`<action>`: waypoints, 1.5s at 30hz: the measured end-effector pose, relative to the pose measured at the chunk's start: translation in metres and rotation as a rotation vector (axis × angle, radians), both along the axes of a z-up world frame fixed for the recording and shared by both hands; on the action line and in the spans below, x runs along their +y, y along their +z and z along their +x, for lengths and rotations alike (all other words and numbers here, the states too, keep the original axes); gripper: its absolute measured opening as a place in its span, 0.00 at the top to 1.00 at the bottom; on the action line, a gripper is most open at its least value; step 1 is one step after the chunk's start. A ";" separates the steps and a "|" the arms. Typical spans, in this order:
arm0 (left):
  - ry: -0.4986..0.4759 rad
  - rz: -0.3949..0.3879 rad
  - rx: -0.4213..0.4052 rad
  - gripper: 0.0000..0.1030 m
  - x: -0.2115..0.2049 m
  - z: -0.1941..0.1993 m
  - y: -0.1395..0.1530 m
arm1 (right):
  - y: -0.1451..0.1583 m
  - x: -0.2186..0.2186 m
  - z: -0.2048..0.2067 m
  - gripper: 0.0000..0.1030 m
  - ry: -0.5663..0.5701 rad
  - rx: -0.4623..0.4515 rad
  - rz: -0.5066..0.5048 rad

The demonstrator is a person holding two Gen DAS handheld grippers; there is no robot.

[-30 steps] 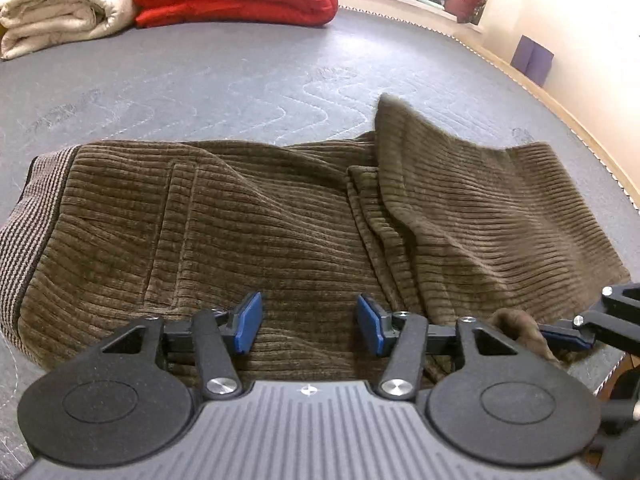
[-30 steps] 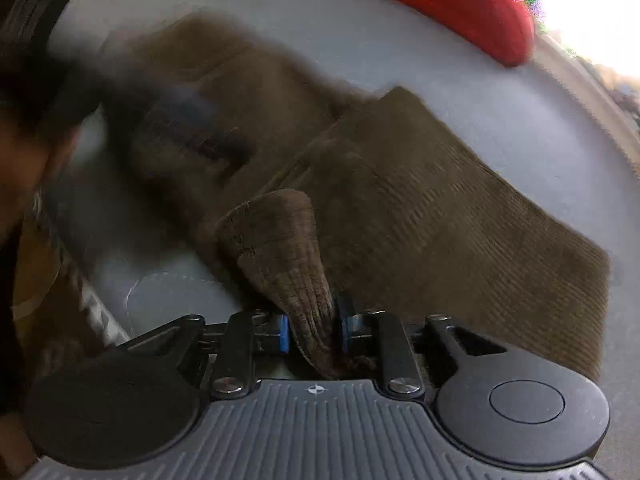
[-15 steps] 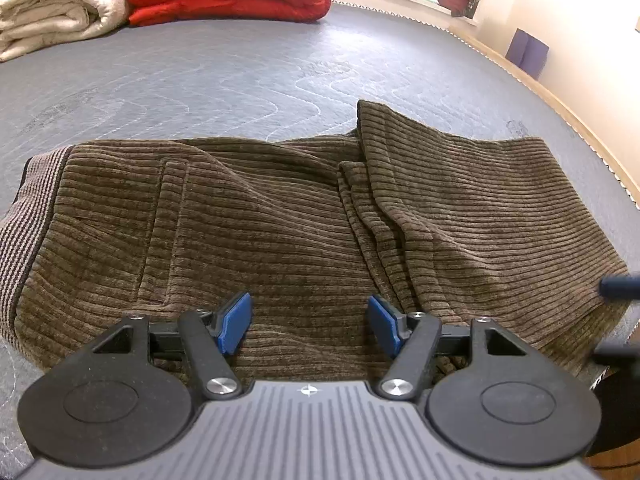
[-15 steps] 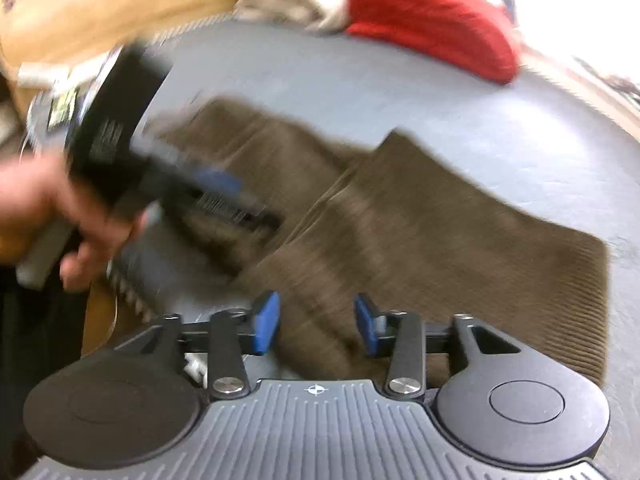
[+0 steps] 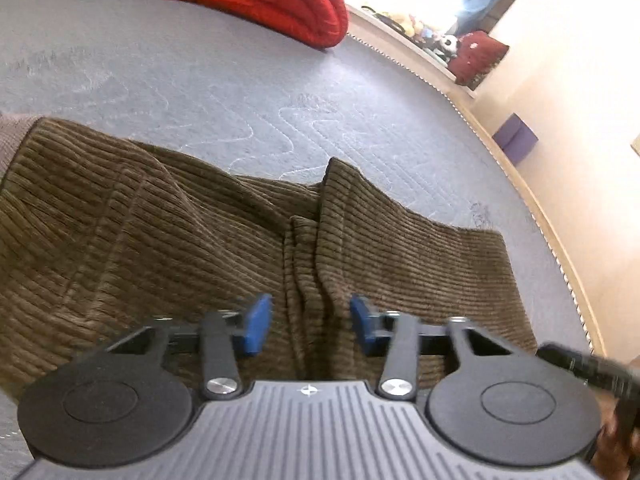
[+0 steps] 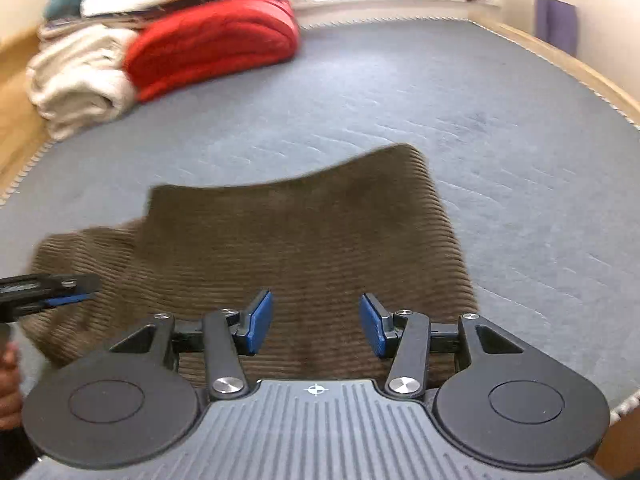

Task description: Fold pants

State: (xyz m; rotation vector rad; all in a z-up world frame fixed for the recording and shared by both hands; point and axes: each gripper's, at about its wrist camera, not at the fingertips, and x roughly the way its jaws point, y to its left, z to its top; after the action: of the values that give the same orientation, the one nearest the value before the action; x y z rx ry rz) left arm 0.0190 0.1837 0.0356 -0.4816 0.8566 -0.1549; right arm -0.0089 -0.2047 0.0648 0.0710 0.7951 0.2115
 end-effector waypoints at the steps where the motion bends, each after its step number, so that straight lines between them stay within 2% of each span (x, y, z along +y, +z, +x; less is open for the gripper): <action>1: 0.018 -0.015 0.011 0.65 0.001 0.002 -0.002 | 0.000 0.005 -0.003 0.51 0.047 -0.011 -0.009; 4: 0.093 -0.072 0.050 0.65 0.012 -0.006 -0.006 | -0.013 0.041 -0.013 0.51 0.234 -0.041 -0.067; 6: 0.099 -0.086 0.076 0.65 0.016 -0.013 -0.008 | -0.022 0.072 -0.019 0.51 0.367 -0.053 -0.123; 11: -0.004 -0.062 0.121 0.62 0.013 -0.031 -0.009 | -0.051 0.133 -0.026 0.51 0.587 -0.089 -0.281; 14: -0.008 -0.050 0.141 0.63 0.016 -0.035 -0.020 | -0.063 0.157 -0.027 0.52 0.678 -0.118 -0.358; 16: 0.018 -0.093 0.146 0.63 0.021 -0.034 -0.025 | -0.070 0.165 -0.031 0.54 0.711 -0.138 -0.405; 17: 0.026 -0.105 0.146 0.63 0.022 -0.034 -0.026 | -0.071 0.167 -0.030 0.60 0.720 -0.138 -0.415; 18: 0.028 -0.107 0.142 0.63 0.022 -0.034 -0.027 | -0.068 0.167 -0.030 0.68 0.728 -0.131 -0.405; 19: 0.027 -0.106 0.139 0.63 0.022 -0.033 -0.027 | -0.064 0.166 -0.030 0.85 0.734 -0.125 -0.382; 20: 0.025 -0.104 0.137 0.63 0.021 -0.031 -0.027 | -0.061 0.164 -0.031 0.93 0.722 -0.140 -0.379; 26: 0.026 -0.128 0.140 0.62 0.021 -0.028 -0.029 | -0.024 0.141 -0.075 0.94 0.746 -0.344 -0.324; 28: 0.028 -0.137 0.140 0.62 0.025 -0.028 -0.029 | -0.027 0.135 -0.089 0.93 0.802 -0.338 -0.332; 30: 0.031 -0.139 0.139 0.62 0.026 -0.027 -0.030 | -0.049 0.137 -0.095 0.92 0.864 -0.263 -0.407; 31: 0.031 -0.139 0.139 0.62 0.027 -0.026 -0.030 | -0.064 0.141 -0.096 0.88 0.878 -0.221 -0.467; 33: 0.029 -0.138 0.136 0.62 0.027 -0.027 -0.030 | -0.077 0.148 -0.098 0.81 0.879 -0.233 -0.520; 35: 0.027 -0.140 0.135 0.62 0.028 -0.028 -0.029 | -0.077 0.154 -0.097 0.54 0.876 -0.265 -0.517; 37: 0.033 -0.151 0.137 0.60 0.030 -0.028 -0.029 | -0.074 0.157 -0.098 0.43 0.866 -0.298 -0.495; 40: 0.043 -0.176 0.127 0.53 0.032 -0.028 -0.026 | -0.080 0.164 -0.099 0.43 0.898 -0.302 -0.545; 42: 0.036 -0.183 0.104 0.50 0.030 -0.023 -0.021 | -0.086 0.168 -0.102 0.46 0.939 -0.279 -0.533; 43: 0.027 -0.184 0.094 0.49 0.029 -0.019 -0.019 | -0.089 0.169 -0.101 0.53 0.946 -0.283 -0.539; 44: 0.019 -0.182 0.085 0.45 0.027 -0.014 -0.018 | -0.088 0.171 -0.100 0.69 0.945 -0.289 -0.530; 45: 0.012 -0.179 0.078 0.40 0.025 -0.009 -0.017 | -0.085 0.171 -0.096 0.73 0.934 -0.278 -0.510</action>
State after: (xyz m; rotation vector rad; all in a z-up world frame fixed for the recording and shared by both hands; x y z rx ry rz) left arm 0.0101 0.2086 0.0187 -0.6631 0.9208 -0.2039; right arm -0.1051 -0.0333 -0.0200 -0.8117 0.5339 0.8707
